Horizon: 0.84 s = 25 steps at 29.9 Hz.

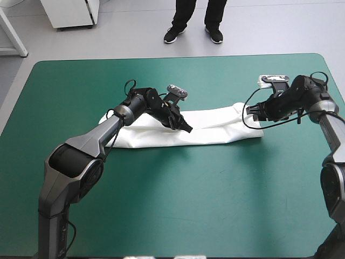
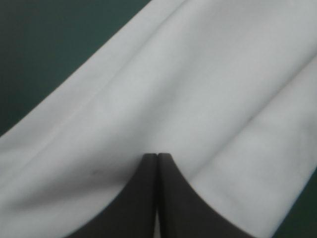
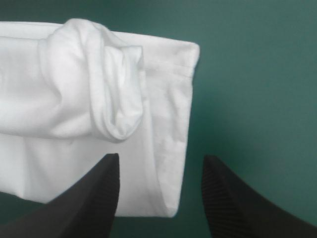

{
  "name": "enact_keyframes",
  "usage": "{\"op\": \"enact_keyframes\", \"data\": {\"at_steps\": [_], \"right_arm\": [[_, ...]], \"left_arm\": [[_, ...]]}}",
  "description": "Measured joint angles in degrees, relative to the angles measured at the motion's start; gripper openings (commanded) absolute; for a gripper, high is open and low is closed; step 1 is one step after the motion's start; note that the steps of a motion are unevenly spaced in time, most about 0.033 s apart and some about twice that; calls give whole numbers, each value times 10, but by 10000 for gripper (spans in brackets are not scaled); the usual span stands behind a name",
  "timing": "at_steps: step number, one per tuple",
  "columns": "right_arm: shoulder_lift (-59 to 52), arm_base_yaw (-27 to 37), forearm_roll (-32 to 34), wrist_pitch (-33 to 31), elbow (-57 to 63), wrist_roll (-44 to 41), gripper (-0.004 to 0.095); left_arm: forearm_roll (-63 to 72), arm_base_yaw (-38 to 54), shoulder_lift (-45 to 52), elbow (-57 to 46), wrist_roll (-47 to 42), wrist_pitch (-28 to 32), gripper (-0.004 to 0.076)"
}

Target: Fold the cloth

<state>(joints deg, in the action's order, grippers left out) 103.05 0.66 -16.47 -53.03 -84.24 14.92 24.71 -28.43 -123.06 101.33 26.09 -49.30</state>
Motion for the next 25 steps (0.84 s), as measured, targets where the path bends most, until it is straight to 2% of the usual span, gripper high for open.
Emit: {"op": "enact_keyframes", "data": {"at_steps": [3, 6, 13, 25], "right_arm": [[14, 5, -40, -10, -7, 26, 475], [19, 20, -72, -22, -8, 40, 519], [20, 70, -95, -34, -8, 53, 548], [104, 73, -164, -39, -14, 85, 552]], "left_arm": [[-1, 0, 0, 0, 0, -1, -9], [-1, 0, -1, 1, 1, -4, -9], [-2, 0, -1, 3, 2, -10, -9], [-9, -1, -1, 3, 2, -24, -9]]}}
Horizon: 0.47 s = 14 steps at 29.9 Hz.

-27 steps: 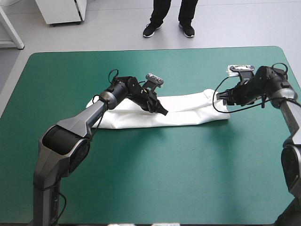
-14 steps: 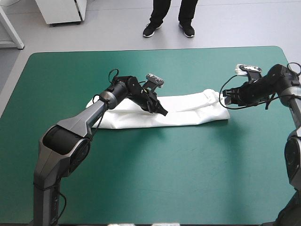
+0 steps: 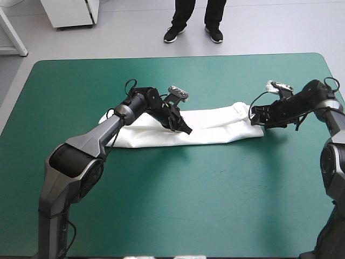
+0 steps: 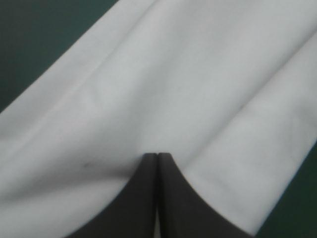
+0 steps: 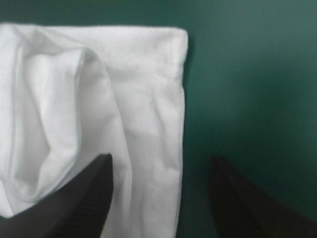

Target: Fold the cloth

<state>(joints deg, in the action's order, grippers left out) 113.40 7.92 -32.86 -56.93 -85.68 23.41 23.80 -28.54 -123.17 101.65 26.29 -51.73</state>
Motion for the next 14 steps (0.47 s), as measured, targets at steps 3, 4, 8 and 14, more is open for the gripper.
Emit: {"op": "enact_keyframes", "data": {"at_steps": [3, 4, 8, 14], "right_arm": [[9, 2, -19, -1, -4, 9, 552], [12, 2, -27, -3, -6, 12, 552], [21, 1, -44, -6, -10, 21, 552], [29, -26, -46, 1, -15, 25, 461]], "left_arm": [[-3, -1, 0, 0, 0, 0, -9], [-4, -2, 0, 0, 0, 0, -9], [-5, -2, 0, 0, 0, 0, -9], [-9, -3, 0, 0, 0, 0, -9]]}}
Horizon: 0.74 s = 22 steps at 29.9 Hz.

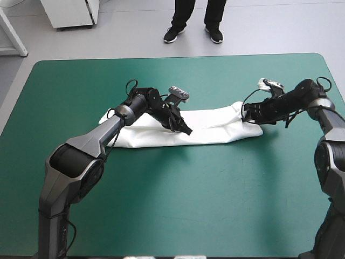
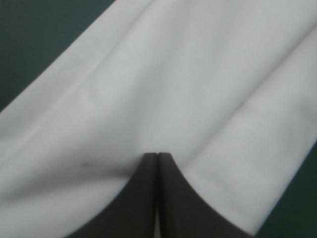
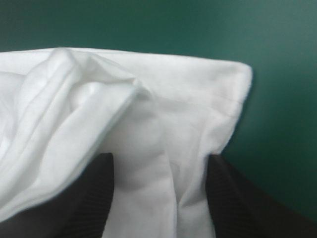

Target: Fold the cloth

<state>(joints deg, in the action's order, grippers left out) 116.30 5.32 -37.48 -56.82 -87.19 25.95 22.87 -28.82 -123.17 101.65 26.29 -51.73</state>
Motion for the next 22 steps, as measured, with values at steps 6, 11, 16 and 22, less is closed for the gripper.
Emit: {"op": "enact_keyframes", "data": {"at_steps": [6, 11, 16, 22], "right_arm": [[8, -31, -7, 5, -1, 6, 26], [13, -35, -13, 5, -1, 6, -13], [20, -35, -8, -14, -23, 2, -13], [32, -42, 22, -84, -99, -18, -13]], "left_arm": [[-4, 0, 0, 0, -2, 0, -9], [-6, 0, 0, 0, -2, 0, -9], [-11, 0, 0, 1, -10, 0, -9], [-14, -1, 0, 2, -23, -3, -9]]}}
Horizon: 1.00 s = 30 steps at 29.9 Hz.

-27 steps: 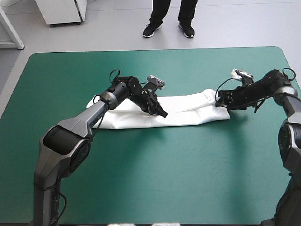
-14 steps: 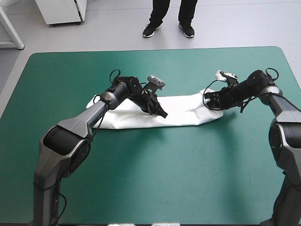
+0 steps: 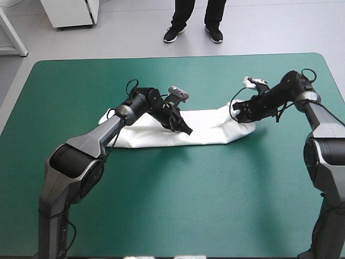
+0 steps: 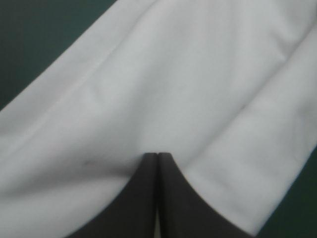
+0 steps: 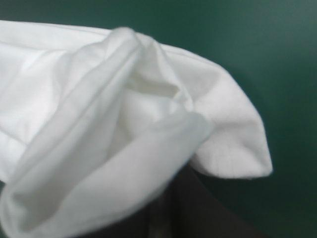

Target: Fold the cloth

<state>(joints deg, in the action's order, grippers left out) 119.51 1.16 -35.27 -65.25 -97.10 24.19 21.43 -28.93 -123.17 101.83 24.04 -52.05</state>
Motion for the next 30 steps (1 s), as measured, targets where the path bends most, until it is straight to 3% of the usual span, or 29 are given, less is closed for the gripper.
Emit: {"op": "enact_keyframes", "data": {"at_steps": [7, 22, 30], "right_arm": [[-42, -3, -6, -31, -81, -11, -13], [-75, -5, -27, -55, -90, -12, -13], [-76, -5, -46, -56, -90, -9, -13]], "left_arm": [[-3, 0, 0, 1, -16, -1, -9], [-9, 0, 1, 3, -17, 0, -9], [-132, 39, 57, 41, -54, -71, -9]]}}
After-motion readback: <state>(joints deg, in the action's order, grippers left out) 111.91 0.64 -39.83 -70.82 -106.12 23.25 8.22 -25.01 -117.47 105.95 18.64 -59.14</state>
